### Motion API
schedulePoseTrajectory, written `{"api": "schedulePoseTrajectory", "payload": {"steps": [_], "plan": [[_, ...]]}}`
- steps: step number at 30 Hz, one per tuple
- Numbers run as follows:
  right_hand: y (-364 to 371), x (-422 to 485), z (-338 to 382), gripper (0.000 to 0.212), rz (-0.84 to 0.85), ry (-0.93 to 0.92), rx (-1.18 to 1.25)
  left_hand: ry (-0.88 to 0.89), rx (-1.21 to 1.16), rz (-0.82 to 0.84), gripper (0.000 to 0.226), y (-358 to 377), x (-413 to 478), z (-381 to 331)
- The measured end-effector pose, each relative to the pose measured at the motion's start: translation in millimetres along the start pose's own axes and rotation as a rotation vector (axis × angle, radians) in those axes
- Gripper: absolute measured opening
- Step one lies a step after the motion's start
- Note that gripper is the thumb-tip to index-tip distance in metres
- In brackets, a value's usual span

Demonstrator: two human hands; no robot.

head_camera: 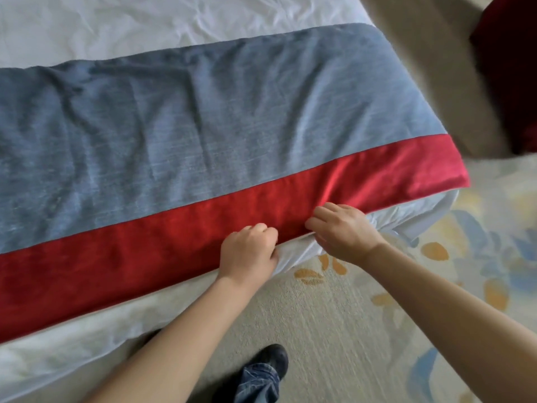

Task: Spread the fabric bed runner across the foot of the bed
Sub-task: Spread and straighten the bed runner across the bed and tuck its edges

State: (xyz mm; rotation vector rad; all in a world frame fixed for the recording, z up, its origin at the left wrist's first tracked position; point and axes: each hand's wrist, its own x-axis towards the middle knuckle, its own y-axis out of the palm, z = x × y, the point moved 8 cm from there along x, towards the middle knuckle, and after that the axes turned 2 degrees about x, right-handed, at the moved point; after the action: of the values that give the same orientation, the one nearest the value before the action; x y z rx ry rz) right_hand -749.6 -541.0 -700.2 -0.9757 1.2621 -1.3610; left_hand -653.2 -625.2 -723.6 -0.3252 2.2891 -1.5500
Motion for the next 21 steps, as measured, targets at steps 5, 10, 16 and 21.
{"api": "schedulePoseTrajectory", "payload": {"steps": [5, 10, 16, 21], "plan": [[-12.0, -31.3, -76.7, 0.020, -0.025, 0.125, -0.045, 0.022, 0.019, -0.064, 0.006, 6.6, 31.5, -56.0], [-8.6, -62.9, -120.6, 0.022, 0.001, 0.213, -0.034, 0.022, 0.109, -0.026, 0.031, 11.6, 54.1, -96.6], [-6.6, -75.7, -132.7, 0.019, -0.058, 0.108, 0.004, 0.036, 0.173, -0.001, 0.019, 23.9, 58.3, -102.1], [-15.0, -95.0, -176.7, 0.018, -0.191, 0.186, -0.067, 0.078, 0.132, -0.059, 0.006, 27.7, 79.1, -131.6]]}}
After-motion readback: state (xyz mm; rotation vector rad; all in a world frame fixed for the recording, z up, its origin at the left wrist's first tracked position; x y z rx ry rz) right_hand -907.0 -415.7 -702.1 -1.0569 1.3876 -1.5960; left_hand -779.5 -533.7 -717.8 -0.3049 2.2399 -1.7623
